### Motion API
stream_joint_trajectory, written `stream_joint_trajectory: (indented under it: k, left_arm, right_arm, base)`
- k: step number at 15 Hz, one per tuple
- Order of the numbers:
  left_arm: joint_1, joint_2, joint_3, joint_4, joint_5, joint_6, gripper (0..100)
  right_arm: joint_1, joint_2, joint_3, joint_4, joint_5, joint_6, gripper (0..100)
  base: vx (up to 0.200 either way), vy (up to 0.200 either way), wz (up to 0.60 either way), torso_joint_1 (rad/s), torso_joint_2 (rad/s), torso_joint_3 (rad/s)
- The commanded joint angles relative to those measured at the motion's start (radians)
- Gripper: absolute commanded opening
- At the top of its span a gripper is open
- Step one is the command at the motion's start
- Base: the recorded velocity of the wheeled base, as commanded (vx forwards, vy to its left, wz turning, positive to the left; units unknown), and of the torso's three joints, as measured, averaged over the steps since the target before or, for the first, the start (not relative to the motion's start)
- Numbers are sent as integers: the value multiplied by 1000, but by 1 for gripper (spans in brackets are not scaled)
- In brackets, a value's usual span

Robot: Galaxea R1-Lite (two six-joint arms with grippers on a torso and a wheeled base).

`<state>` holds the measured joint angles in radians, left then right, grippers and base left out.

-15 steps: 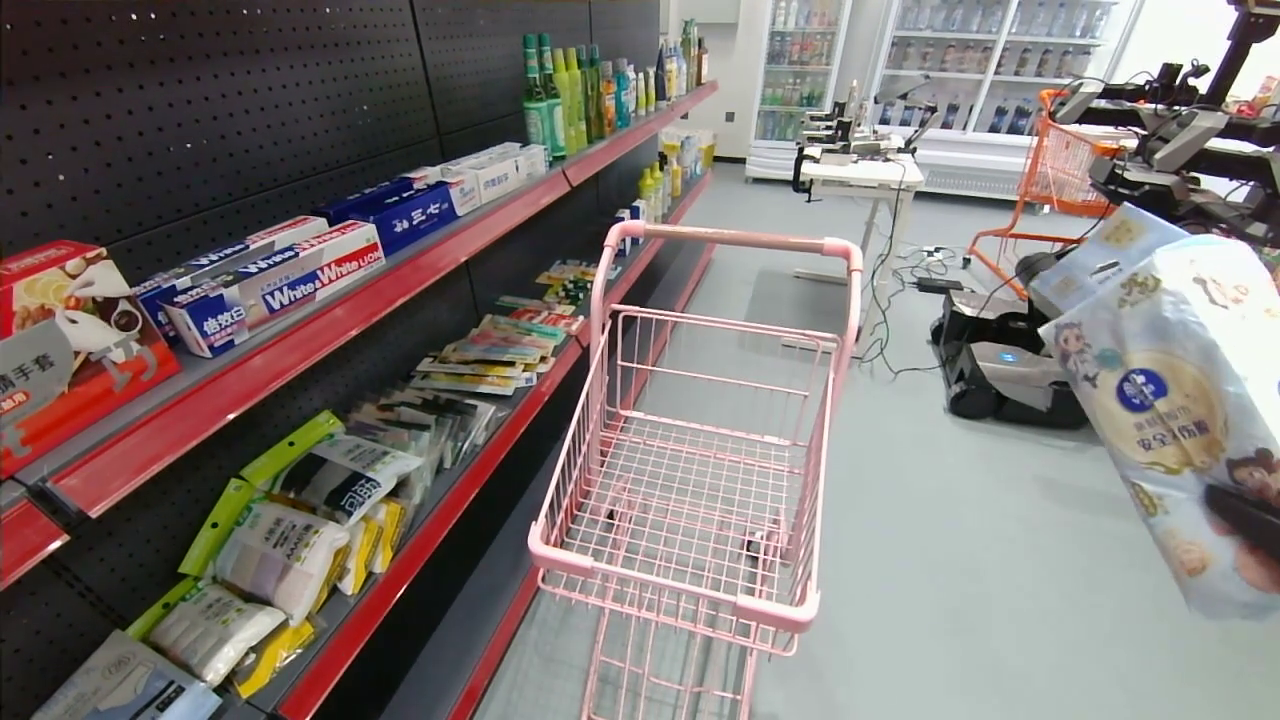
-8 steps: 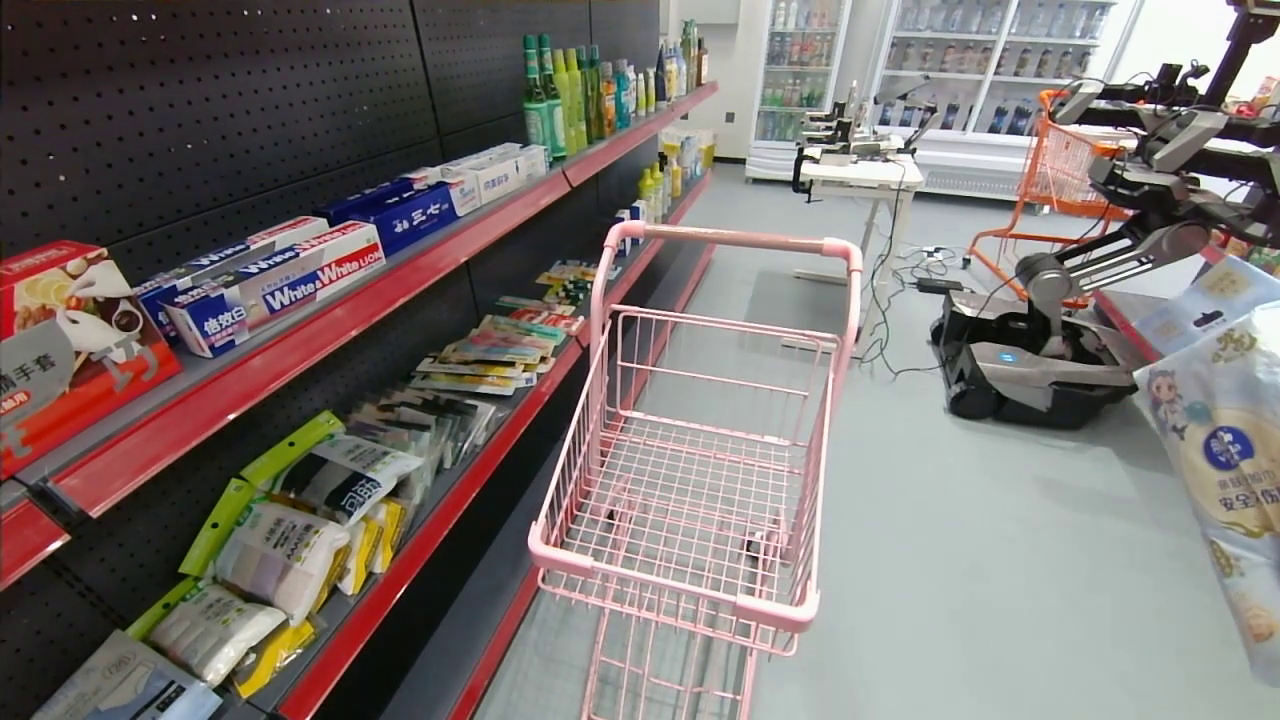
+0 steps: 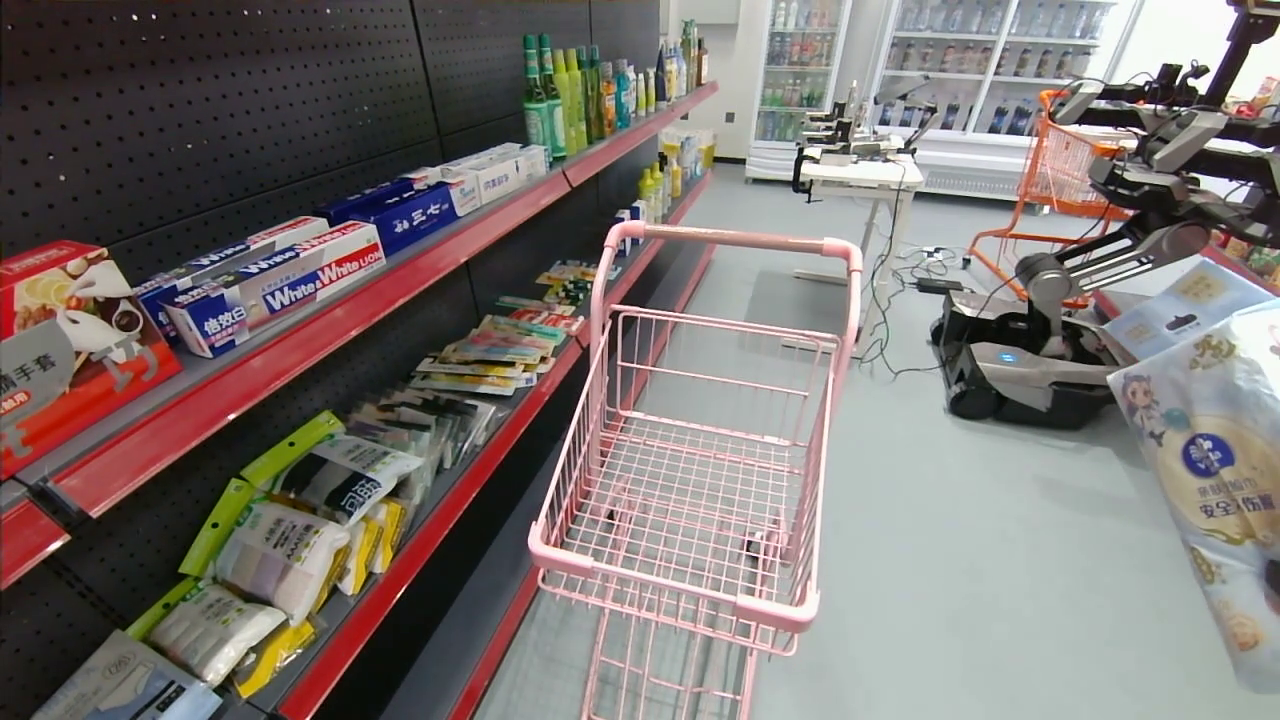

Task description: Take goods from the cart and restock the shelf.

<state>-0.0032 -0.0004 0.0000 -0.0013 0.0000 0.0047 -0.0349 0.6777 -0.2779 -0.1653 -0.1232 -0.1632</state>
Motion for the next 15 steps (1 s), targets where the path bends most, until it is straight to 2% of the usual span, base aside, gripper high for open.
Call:
stream_joint_trajectory:
  k: [1, 4, 5, 6, 7, 10, 15]
  left_arm:
    - [0, 0, 0, 0, 0, 0, 100]
    - [0, 0, 0, 0, 0, 0, 100]
    - [0, 0, 0, 0, 0, 0, 100]
    - [0, 0, 0, 0, 0, 0, 100]
    - [0, 0, 0, 0, 0, 0, 100]
    - [0, 0, 0, 0, 0, 0, 100]
    - [0, 0, 0, 0, 0, 0, 100]
  right_arm:
    - [153, -21, 32, -2, -67, 40, 0]
    - [158, -66, 78, -6, -59, 44, 0]
    - [101, -84, 88, -3, 10, 37, 0]
    - [46, -122, 95, 4, 139, 22, 0]
    - [6, -150, 108, 6, 223, 1, 0]
    - [-13, -171, 129, 4, 241, -22, 0]
    - [9, -164, 121, 7, 240, -53, 0]
  base:
    - [0, 0, 0, 0, 0, 0]
    - [0, 0, 0, 0, 0, 0]
    - [0, 0, 0, 0, 0, 0]
    - [0, 0, 0, 0, 0, 0]
    - [0, 0, 0, 0, 0, 0]
    - [0, 0, 0, 0, 0, 0]
    - [0, 0, 0, 0, 0, 0]
